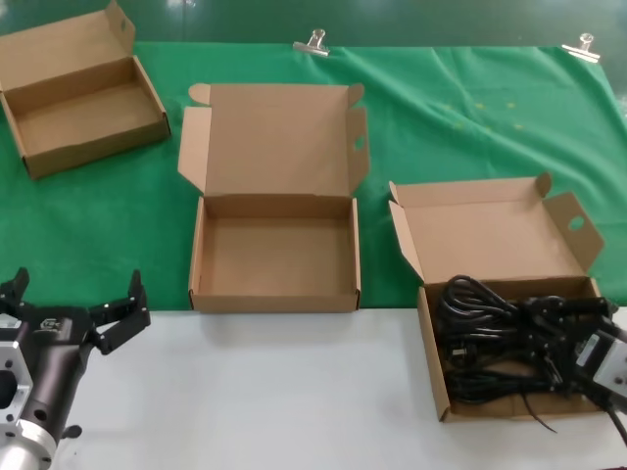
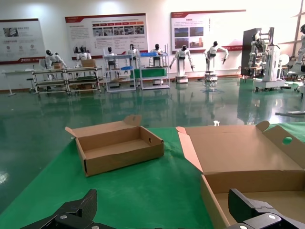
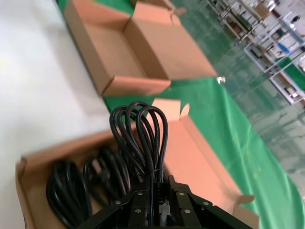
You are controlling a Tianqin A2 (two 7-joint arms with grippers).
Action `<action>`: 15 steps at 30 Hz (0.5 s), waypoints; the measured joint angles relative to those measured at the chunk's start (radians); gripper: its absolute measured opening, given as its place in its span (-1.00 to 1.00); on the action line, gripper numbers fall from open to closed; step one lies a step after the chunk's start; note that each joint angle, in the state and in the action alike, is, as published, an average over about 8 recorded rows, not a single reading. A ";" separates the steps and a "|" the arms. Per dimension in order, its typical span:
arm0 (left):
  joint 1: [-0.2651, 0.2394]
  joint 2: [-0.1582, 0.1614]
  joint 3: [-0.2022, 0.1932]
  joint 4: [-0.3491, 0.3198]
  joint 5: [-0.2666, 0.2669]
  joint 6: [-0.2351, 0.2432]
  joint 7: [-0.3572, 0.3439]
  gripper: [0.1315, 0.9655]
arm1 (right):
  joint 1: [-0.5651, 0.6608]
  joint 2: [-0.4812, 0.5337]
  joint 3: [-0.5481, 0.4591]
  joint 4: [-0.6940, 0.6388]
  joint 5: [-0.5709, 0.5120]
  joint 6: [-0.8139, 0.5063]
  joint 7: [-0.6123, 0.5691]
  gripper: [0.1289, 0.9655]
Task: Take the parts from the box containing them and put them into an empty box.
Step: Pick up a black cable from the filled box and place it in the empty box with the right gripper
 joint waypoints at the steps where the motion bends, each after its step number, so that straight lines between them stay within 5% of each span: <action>1: 0.000 0.000 0.000 0.000 0.000 0.000 0.000 1.00 | 0.001 0.008 0.000 0.024 0.000 0.012 0.002 -0.79; 8: 0.000 0.000 0.000 0.000 0.000 0.000 0.000 1.00 | 0.041 -0.013 0.000 0.125 0.000 0.065 -0.031 -0.79; 15: 0.000 0.000 0.000 0.000 0.000 0.000 0.000 1.00 | 0.097 -0.148 0.000 0.066 0.000 0.031 -0.133 -0.79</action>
